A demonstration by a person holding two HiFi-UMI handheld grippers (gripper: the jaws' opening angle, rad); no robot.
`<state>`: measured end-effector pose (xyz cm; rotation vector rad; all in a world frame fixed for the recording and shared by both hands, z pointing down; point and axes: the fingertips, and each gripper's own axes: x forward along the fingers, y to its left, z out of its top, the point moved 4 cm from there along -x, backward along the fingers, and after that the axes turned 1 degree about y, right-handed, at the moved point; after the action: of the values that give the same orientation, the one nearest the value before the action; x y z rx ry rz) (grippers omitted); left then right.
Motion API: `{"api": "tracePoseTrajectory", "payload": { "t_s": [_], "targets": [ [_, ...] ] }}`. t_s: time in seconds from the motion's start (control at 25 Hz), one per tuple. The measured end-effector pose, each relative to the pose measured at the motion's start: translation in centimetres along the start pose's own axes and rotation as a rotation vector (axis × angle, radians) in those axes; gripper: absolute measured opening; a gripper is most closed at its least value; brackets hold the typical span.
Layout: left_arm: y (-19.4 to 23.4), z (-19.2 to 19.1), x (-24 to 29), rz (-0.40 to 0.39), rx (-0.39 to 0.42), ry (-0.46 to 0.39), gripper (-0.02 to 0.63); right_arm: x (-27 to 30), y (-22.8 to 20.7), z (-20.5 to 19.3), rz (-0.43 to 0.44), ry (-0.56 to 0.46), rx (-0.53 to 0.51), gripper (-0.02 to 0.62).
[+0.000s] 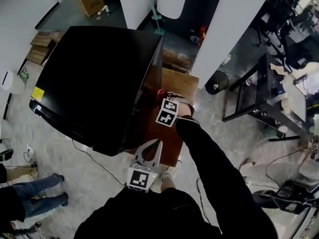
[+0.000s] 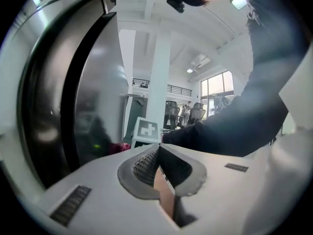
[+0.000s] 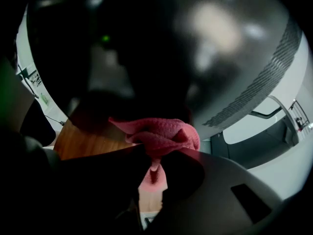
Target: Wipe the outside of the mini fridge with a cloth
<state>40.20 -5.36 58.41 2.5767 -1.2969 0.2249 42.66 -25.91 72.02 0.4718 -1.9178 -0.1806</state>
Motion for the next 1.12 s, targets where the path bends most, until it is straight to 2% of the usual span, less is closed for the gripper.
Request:
{"api": "tracePoseTrajectory", "payload": {
  "t_s": [0.24,0.36,0.48,0.64,0.76,1.04,1.12],
  "targets": [
    [-1.5,4.5,-3.7,-0.011,0.036,-0.064,0.006,-13.8,-0.6,4.0,-0.135,-0.087,-0.076,0.066],
    [-2.0,6.3,-5.9,-0.014,0.07,-0.112,0.006,-19.7,0.4,6.7,-0.164,-0.124,-0.108,0.066],
    [-2.3,7.2,-8.0,-0.025,0.087,-0.116,0.006,-23.1,2.2,9.4,-0.173,-0.131,-0.142,0.066],
    [-1.7,6.6,-10.0,-0.07,0.085,-0.117,0.006,-24.5,4.3,12.2,-0.187,-0.106,-0.157,0.066],
    [-0.7,6.0,-11.4,-0.111,0.073,-0.116,0.006,-24.2,5.4,13.4,-0.221,-0.048,-0.164,0.066],
    [0.6,3.9,-14.1,-0.15,0.074,-0.118,0.006,-22.4,7.3,13.5,-0.303,0.059,-0.19,0.066],
    [1.1,3.4,-14.6,-0.15,0.087,-0.119,0.006,-21.5,8.1,13.4,-0.3,0.07,-0.186,0.066]
  ]
}}
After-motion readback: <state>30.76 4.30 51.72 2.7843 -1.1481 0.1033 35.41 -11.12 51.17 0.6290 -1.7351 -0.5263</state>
